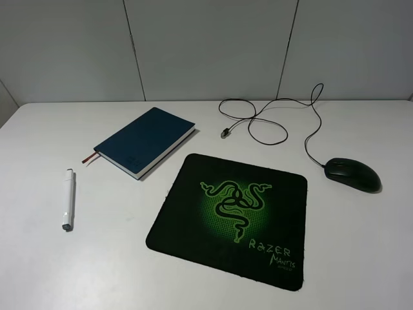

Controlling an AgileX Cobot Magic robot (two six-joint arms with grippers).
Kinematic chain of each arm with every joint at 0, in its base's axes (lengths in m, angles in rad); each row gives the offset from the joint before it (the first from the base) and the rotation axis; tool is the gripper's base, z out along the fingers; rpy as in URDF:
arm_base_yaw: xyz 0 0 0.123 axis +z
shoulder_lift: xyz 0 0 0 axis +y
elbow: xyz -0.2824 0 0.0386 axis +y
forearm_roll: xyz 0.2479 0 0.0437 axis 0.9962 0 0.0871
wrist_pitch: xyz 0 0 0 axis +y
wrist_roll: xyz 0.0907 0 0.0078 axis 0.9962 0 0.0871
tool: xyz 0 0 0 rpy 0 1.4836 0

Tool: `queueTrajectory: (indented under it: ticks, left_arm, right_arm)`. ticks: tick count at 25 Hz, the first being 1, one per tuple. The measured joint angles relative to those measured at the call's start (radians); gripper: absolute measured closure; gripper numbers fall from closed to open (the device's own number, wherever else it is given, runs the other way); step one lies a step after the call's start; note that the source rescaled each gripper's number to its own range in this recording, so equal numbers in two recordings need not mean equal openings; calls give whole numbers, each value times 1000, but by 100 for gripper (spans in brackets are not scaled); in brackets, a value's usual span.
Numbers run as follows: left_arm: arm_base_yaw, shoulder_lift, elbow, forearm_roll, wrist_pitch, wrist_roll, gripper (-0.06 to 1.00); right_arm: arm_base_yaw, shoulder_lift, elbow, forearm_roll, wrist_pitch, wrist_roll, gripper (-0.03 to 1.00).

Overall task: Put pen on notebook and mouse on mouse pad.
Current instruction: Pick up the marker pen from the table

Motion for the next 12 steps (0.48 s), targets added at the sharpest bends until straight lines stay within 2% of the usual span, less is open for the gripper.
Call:
queueTrajectory:
  ticks: [12]
  left_arm:
    - [0, 0, 0, 0, 0, 0, -5]
  right_arm:
    - [0, 0, 0, 0, 0, 0, -3]
